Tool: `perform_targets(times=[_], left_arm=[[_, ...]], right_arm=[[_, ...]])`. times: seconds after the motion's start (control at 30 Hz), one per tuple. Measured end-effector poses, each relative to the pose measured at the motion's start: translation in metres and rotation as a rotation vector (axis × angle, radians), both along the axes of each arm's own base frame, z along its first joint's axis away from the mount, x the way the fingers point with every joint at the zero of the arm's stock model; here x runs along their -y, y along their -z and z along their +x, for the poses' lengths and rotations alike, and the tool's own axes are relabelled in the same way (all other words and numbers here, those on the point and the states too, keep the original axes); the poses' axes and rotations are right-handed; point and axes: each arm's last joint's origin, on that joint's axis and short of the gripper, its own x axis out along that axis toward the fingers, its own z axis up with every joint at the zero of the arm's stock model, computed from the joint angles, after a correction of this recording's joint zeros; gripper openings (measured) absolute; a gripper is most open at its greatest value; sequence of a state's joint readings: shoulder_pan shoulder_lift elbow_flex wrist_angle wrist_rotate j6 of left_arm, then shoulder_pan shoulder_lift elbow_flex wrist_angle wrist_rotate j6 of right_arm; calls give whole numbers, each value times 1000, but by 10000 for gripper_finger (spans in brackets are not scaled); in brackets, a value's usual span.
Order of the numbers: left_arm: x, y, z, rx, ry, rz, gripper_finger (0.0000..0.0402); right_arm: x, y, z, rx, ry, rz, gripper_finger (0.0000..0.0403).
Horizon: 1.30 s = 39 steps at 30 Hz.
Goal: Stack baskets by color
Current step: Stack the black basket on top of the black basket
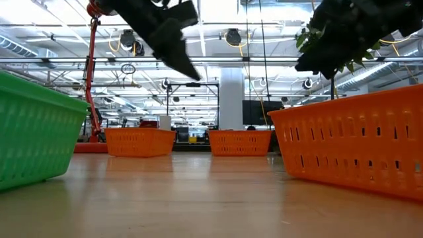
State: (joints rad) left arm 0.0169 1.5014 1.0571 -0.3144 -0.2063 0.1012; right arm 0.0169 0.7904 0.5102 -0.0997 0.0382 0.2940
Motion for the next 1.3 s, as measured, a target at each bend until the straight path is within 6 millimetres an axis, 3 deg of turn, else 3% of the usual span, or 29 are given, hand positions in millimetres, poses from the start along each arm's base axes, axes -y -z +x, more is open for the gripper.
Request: perform_targets(times=[0.3, 0.57, 0.97, 1.3], left_arm=[[15, -8, -2, 38, 46, -1, 21], [19, -8, -1, 53, 54, -4, 21], [18, -9, 0, 61, 40, -19, 21], [18, -9, 0, 62, 36, -24, 21]], right_arm=[[-44, 12, -14, -132, -77, 49, 100], [-64, 24, -28, -277, -134, 48, 100], [-76, 44, -32, -451, -240, -91, 108], [-79, 57, -26, -531, -242, -148, 185]])
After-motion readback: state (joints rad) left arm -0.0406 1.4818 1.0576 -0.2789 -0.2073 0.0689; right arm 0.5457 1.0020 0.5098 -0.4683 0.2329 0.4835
